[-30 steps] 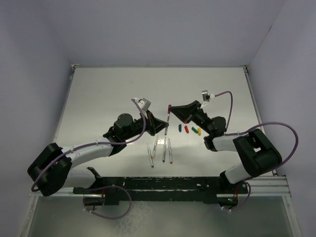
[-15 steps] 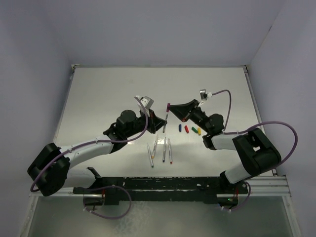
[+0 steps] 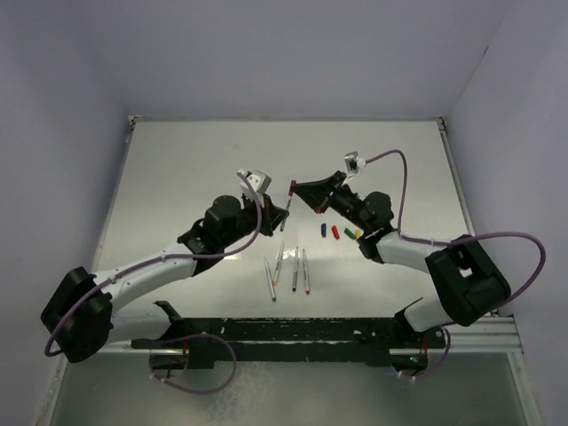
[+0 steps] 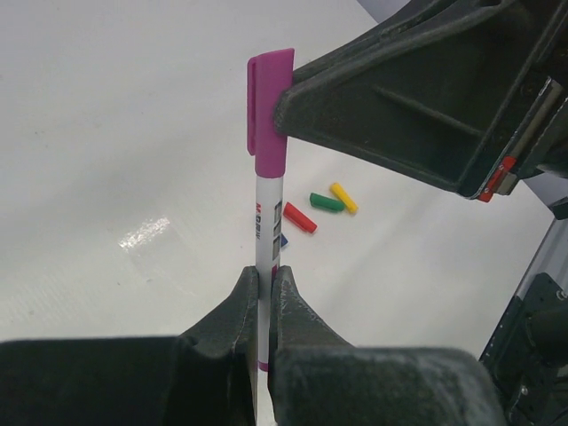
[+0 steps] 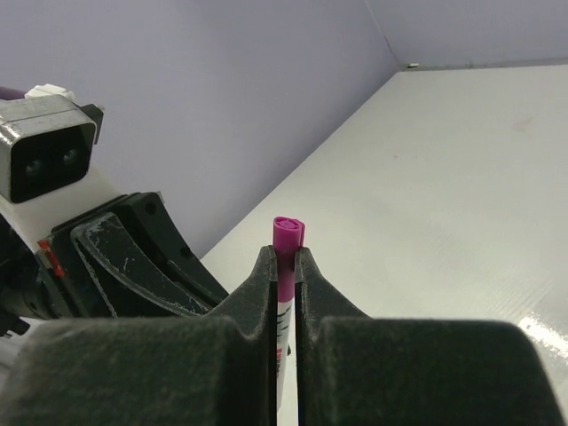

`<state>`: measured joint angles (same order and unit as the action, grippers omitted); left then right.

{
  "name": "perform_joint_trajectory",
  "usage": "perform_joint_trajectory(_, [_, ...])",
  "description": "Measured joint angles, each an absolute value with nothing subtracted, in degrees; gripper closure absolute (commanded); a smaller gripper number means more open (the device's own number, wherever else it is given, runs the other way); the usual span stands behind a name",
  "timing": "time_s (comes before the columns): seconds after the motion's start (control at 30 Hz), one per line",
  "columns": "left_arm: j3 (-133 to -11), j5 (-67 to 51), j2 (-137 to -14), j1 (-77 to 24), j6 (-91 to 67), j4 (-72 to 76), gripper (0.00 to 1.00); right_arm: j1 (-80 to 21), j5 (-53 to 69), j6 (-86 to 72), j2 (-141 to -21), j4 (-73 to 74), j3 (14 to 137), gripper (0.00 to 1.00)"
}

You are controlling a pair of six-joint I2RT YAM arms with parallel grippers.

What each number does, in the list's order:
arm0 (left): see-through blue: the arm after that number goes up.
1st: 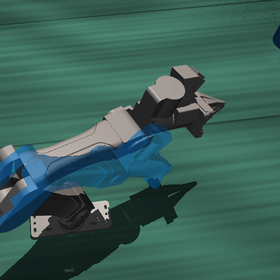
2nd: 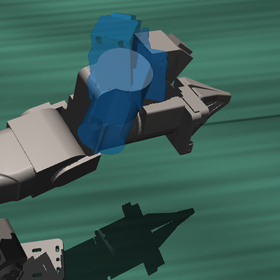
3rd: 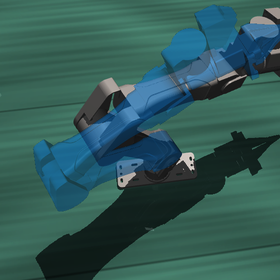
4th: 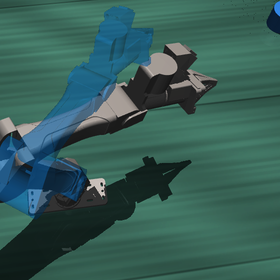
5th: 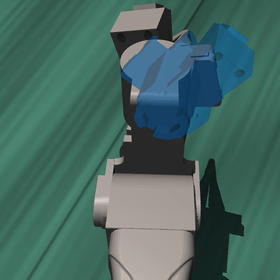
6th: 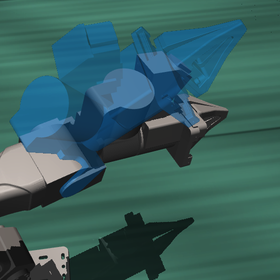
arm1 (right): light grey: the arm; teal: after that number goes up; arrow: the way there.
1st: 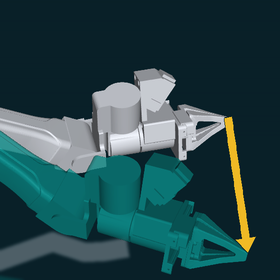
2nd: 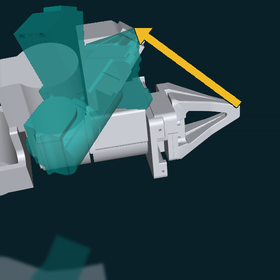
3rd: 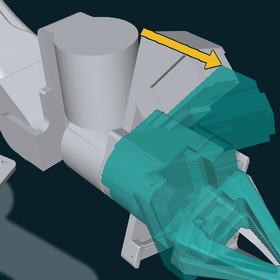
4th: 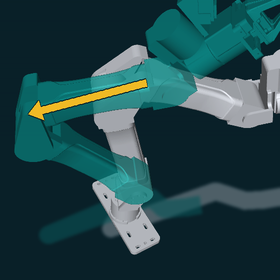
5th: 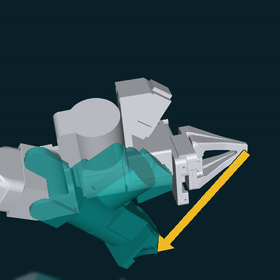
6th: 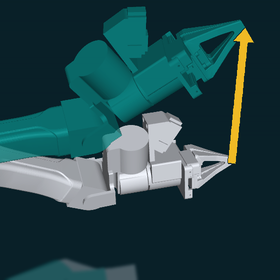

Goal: Insert the pens into the pen caps

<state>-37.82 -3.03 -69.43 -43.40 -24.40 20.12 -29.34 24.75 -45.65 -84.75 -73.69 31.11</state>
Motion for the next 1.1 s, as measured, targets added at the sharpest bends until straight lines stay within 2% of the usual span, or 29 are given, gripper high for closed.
perform_joint_trajectory(0.07, [-37.85,-2.13,-68.51,-43.40,-23.55,19.49,1.00,-29.82,24.43,-43.99,-83.74,-71.94,31.79,1.00])
perform_joint_trajectory(0.2, [-38.06,-1.39,-67.75,-43.40,-22.70,18.13,1.00,-30.17,23.33,-42.13,-81.97,-69.23,31.92,0.83])
perform_joint_trajectory(0.3, [-38.30,-0.05,-67.37,-43.42,-22.28,17.08,1.00,-30.39,22.44,-40.42,-80.07,-65.47,31.97,0.77])
perform_joint_trajectory(0.5, [-40.75,11.49,-65.52,-41.93,-23.03,12.64,1.00,-31.14,20.03,-34.65,-75.02,-52.71,32.25,0.69])
perform_joint_trajectory(0.67, [-41.45,19.25,-67.02,-41.63,-23.70,5.08,1.00,-31.11,14.61,-31.66,-71.64,-46.78,32.93,0.50])
perform_joint_trajectory(0.8, [-45.65,24.45,-72.99,-40.47,-25.08,-2.13,1.00,-31.11,11.00,-30.63,-70.30,-44.01,32.93,0.36])
perform_joint_trajectory(1.1, [-50.70,26.89,-84.82,-34.59,-28.45,-8.82,1.00,-30.76,3.29,-31.18,-70.04,-40.29,32.67,0.36])
